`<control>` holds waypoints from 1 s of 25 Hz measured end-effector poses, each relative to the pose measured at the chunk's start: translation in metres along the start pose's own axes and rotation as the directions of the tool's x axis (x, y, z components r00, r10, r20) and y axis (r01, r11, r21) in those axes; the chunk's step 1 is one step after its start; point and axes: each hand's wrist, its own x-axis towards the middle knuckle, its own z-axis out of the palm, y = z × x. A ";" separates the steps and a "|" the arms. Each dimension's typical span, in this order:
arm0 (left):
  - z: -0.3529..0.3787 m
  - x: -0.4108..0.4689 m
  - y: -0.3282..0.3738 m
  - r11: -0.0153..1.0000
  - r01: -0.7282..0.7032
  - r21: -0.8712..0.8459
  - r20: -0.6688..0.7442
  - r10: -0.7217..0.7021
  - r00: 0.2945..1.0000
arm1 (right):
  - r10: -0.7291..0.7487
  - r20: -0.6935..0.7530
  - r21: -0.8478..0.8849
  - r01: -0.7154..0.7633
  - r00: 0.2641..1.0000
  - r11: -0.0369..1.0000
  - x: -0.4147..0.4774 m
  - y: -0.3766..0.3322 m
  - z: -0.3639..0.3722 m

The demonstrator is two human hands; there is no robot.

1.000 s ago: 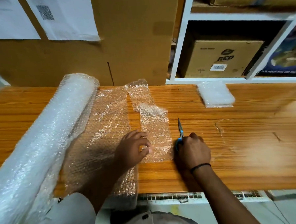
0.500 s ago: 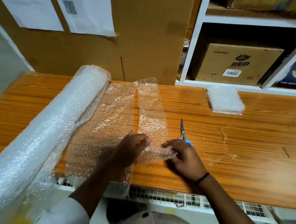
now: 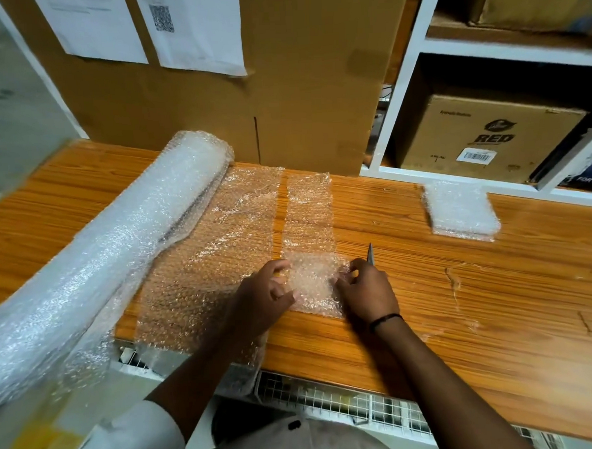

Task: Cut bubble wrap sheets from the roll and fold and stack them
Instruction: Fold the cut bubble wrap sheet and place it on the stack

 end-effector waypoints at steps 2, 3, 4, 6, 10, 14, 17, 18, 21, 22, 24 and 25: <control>0.005 -0.004 -0.003 0.990 -0.097 0.106 -0.072 0.105 0.992 | -0.001 -0.010 -0.038 0.001 1.000 0.999 -0.001 0.001 0.003; 0.006 -0.006 -0.003 0.976 -0.140 0.169 -0.100 0.158 0.982 | -0.012 -0.017 -0.053 0.011 1.000 0.999 -0.002 0.001 0.005; 0.007 -0.008 -0.002 0.960 -0.168 0.225 -0.122 0.199 0.972 | -0.027 -0.022 -0.063 0.026 0.999 0.998 -0.003 0.001 0.006; 0.009 -0.014 -0.004 0.931 -0.188 0.313 -0.126 0.237 0.963 | -0.070 -0.030 -0.052 0.068 0.997 0.996 -0.004 0.003 0.010; 0.015 -0.032 -0.013 0.891 -0.234 0.389 -0.126 0.303 0.945 | -0.141 -0.058 -0.072 0.137 0.988 0.988 -0.008 0.002 0.011; 0.013 -0.038 -0.012 0.891 -0.221 0.397 -0.116 0.288 0.951 | -0.290 -0.161 -0.166 0.264 0.943 0.950 -0.021 0.000 0.010; 0.006 -0.029 -0.015 0.854 -0.257 0.452 -0.053 0.313 0.948 | -0.412 -0.145 -0.238 0.373 0.899 0.897 -0.028 0.004 0.013; 0.004 -0.026 -0.016 0.844 -0.278 0.459 -0.038 0.332 0.943 | -0.453 -0.098 -0.272 0.414 0.886 0.869 -0.030 0.006 0.016; 0.004 -0.019 -0.017 0.850 -0.328 0.413 -0.026 0.371 0.928 | -0.523 0.075 -0.350 0.514 0.849 0.783 -0.037 0.011 0.023; 0.003 -0.017 -0.017 0.867 -0.327 0.375 -0.037 0.367 0.930 | -0.532 0.107 -0.342 0.534 0.840 0.774 -0.039 0.012 0.022; 0.001 -0.015 -0.013 0.896 -0.320 0.307 -0.074 0.357 0.931 | -0.547 0.139 -0.313 0.561 0.825 0.766 -0.043 0.010 0.018; -0.001 -0.013 -0.009 0.904 -0.325 0.278 -0.087 0.361 0.929 | -0.554 0.142 -0.309 0.568 0.820 0.763 -0.042 0.009 0.015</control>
